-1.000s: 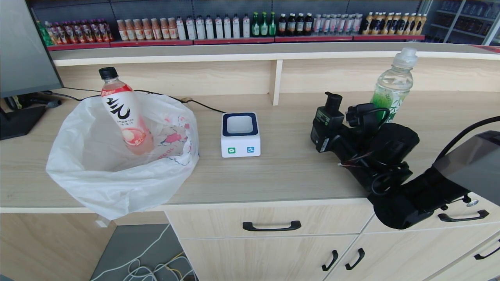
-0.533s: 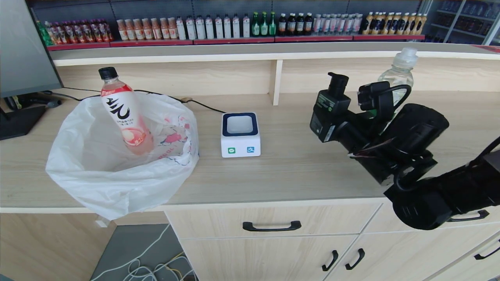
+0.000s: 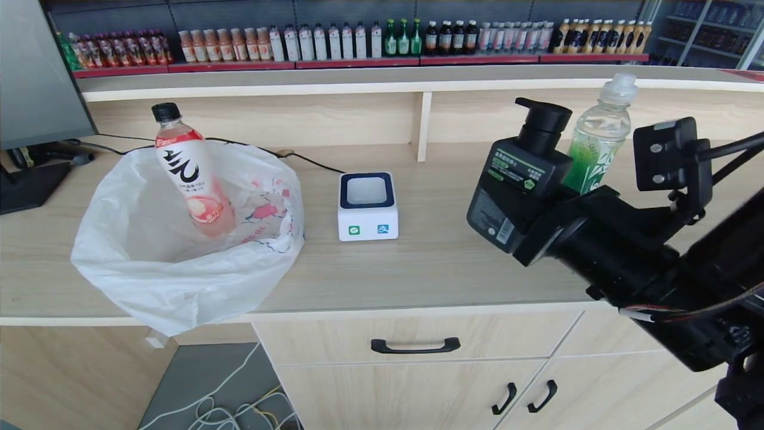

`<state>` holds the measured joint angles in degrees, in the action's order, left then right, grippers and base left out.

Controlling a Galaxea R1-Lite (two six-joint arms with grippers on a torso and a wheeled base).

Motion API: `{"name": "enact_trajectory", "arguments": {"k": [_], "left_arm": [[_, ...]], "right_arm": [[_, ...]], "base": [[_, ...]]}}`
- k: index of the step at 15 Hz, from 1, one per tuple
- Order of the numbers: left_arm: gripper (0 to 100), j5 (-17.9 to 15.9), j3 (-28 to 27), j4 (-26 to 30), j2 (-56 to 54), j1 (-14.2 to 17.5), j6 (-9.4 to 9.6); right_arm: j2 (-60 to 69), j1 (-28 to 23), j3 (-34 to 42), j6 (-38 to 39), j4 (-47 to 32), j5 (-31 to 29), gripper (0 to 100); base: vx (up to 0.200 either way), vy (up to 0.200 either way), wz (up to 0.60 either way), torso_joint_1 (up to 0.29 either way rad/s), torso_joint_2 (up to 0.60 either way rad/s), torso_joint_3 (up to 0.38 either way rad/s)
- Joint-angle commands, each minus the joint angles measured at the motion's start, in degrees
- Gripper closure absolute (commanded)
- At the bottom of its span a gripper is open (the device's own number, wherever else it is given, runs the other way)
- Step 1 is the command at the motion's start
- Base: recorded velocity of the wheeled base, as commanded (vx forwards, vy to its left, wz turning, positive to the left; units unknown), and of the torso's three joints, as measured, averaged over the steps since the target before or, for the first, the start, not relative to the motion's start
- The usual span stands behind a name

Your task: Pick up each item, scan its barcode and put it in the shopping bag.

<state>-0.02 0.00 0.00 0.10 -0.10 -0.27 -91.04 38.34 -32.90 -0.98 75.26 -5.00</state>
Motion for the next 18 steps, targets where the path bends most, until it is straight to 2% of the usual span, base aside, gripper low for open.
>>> {"name": "enact_trajectory", "arguments": {"k": [1,5,8,12,18], "left_arm": [[0,-0.06,0.00,0.00,-0.01,0.01,0.00],[0,0.02,0.00,0.00,-0.01,0.01,0.00],[0,0.02,0.00,0.00,-0.01,0.01,0.00],[0,0.02,0.00,0.00,-0.01,0.01,0.00],[0,0.02,0.00,0.00,-0.01,0.01,-0.08]], "right_arm": [[5.96,2.62,5.04,3.35,0.15,-0.10,100],[5.87,4.73,4.16,16.09,0.06,0.69,100],[5.43,5.08,3.63,24.27,0.15,6.23,100],[5.43,5.34,2.67,31.21,0.32,14.75,100],[4.99,6.40,1.17,38.33,0.32,16.07,100]], "base": [[0.000,0.000,0.00,0.000,0.00,0.000],[0.000,0.000,0.00,0.000,0.00,0.000],[0.000,0.000,0.00,0.000,0.00,0.000],[0.000,0.000,0.00,0.000,0.00,0.000],[0.000,0.000,0.00,0.000,0.00,0.000]]}}
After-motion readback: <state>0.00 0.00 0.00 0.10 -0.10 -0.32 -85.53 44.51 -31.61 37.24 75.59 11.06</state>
